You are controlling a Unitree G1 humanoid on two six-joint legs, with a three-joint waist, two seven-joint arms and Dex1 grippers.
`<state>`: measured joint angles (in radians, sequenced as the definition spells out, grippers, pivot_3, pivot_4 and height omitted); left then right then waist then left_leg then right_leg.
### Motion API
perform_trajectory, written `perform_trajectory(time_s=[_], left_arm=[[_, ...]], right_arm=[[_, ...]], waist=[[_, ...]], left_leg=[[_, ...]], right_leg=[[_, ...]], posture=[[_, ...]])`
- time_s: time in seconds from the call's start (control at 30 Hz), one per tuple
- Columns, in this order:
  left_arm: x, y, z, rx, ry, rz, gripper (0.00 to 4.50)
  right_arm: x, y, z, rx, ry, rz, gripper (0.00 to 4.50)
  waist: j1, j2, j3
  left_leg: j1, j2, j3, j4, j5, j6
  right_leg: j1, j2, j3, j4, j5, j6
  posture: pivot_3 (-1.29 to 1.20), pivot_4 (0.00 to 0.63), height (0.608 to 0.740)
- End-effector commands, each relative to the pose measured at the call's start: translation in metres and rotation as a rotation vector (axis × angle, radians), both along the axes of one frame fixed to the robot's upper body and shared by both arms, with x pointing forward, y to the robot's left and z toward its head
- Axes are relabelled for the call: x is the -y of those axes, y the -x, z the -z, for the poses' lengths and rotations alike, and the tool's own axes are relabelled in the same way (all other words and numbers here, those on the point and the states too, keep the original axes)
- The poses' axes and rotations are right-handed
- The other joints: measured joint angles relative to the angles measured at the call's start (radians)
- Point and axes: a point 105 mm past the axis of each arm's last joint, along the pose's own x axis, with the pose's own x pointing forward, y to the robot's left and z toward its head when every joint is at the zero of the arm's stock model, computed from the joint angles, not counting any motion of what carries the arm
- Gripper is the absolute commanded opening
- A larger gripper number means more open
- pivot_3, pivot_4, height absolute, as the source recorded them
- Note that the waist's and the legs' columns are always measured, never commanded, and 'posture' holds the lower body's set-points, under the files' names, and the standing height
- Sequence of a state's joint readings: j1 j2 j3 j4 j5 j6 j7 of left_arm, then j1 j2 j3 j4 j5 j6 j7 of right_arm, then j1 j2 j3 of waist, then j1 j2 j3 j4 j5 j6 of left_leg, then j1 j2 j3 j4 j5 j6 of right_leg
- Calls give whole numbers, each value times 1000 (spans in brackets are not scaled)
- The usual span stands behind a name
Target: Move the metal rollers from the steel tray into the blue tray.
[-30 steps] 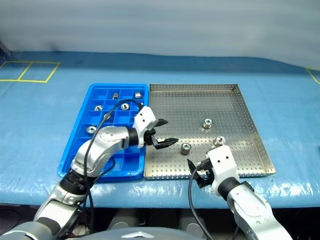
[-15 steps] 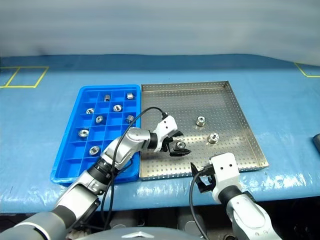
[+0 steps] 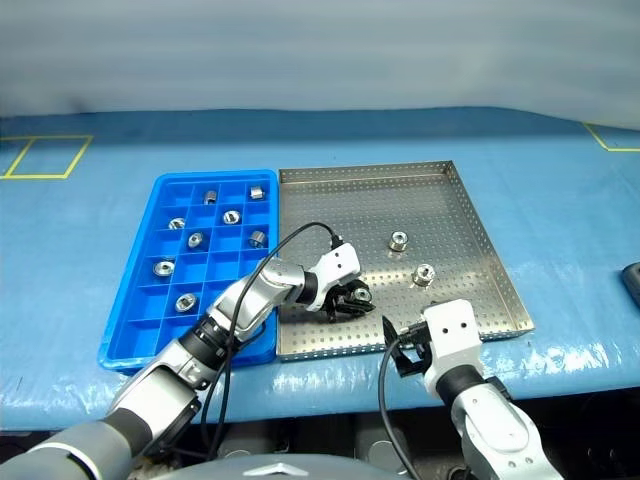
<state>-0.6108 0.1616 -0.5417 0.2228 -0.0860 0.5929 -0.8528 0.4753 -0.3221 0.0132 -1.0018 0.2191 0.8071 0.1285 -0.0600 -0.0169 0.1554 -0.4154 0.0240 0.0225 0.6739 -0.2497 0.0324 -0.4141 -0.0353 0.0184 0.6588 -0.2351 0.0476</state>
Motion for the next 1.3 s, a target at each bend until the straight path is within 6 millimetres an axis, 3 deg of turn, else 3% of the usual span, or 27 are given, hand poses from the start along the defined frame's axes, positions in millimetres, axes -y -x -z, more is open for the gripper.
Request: perform_trajectory(time_s=[0.03,0.17,0.27,0.43,0.63,0.73,0.93,1.3], left_arm=[[10,1,-38,32,129,35,1714],[11,-4,-66,45,235,3,1714],[0,-15,-98,87,352,-97,1714],[-42,-23,-131,240,477,-245,1714],[-98,-19,-143,436,430,-432,1714],[-130,-8,-142,486,388,-561,1714],[-175,12,-123,504,249,-767,1714],[-211,38,-86,450,103,-975,1714]], right_arm=[[-4,-5,-13,68,-1,-29,4500],[-5,-13,-19,97,15,-56,4500],[-11,-24,-24,120,33,-132,4500],[-36,-44,-34,162,45,-317,4500],[-75,-62,-42,187,55,-562,4500],[-98,-66,-45,194,45,-690,4500],[-129,-68,-47,211,56,-877,4500],[-158,-64,-46,225,30,-1039,4500]], waist=[[2,0,0],[9,0,0],[12,0,0],[23,1,0],[73,1,1],[100,0,1],[163,-1,2],[252,-1,3]], left_leg=[[0,0,0,0,0,0],[0,0,0,0,0,0],[0,0,0,1,0,0],[1,2,0,3,0,0],[1,3,-1,2,0,0],[1,3,-1,2,0,0],[0,3,-2,1,0,-1],[0,2,-4,1,1,-2]], right_leg=[[0,0,0,0,0,0],[0,0,0,0,1,1],[0,1,1,0,1,2],[1,3,2,1,2,3],[1,6,1,1,7,2],[1,6,1,1,7,1],[1,4,-1,0,7,0],[2,1,-6,0,3,-6]], posture=[[-97,150,740],[-65,150,740],[-65,150,740],[23,150,740],[225,150,740],[313,150,740],[361,150,740],[443,150,740]])
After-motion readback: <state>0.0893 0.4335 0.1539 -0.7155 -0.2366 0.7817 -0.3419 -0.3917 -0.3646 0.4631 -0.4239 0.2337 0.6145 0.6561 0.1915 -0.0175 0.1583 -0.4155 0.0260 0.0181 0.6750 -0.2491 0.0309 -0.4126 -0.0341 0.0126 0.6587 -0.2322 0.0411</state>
